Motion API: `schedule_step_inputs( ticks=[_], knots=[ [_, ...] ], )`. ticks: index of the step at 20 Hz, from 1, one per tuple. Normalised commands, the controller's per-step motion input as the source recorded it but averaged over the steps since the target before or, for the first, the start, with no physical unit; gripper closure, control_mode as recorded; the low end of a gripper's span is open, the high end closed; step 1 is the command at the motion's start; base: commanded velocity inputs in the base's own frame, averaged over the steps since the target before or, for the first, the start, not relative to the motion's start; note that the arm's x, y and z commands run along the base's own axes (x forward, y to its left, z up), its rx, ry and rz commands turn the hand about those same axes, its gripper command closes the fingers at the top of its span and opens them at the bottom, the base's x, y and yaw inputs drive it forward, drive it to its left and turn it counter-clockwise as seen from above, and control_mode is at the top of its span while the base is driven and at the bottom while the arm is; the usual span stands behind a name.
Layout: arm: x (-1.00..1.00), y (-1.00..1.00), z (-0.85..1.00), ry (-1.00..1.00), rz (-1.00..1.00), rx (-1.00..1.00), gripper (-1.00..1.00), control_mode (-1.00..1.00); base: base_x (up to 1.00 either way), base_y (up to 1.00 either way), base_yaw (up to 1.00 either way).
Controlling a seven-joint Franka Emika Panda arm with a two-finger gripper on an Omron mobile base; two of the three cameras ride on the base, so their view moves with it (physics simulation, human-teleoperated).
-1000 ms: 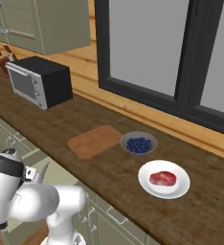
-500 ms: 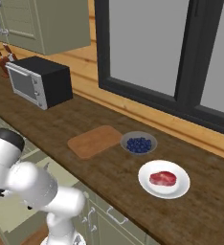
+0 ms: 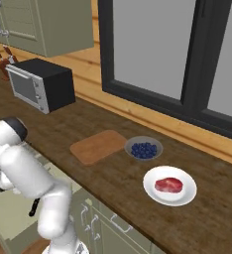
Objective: Pick up the knife from the drawer and place it on the cutting board. Then place the meat from the plate to the cutting board.
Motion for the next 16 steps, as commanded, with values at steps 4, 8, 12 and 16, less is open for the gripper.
schedule_step_inputs(
  ticks=[4, 8, 12, 16],
  knots=[
    [0.00, 0.69, -1.00, -0.10, 0.00, -0.21, -1.00, -1.00, 0.00, 0.00, 0.00],
    [-0.24, 0.28, -0.90, -0.01, 0.02, -0.09, 1.00, -1.00, 0.00, 0.00, 0.00],
    [-1.00, 0.33, -0.08, 0.03, 0.18, 0.00, 1.00, -1.00, 0.00, 0.00, 0.00],
    [-1.00, 0.29, 0.18, 0.13, 0.21, 0.00, 1.00, -1.00, 0.00, 0.00, 0.00]
  ],
)
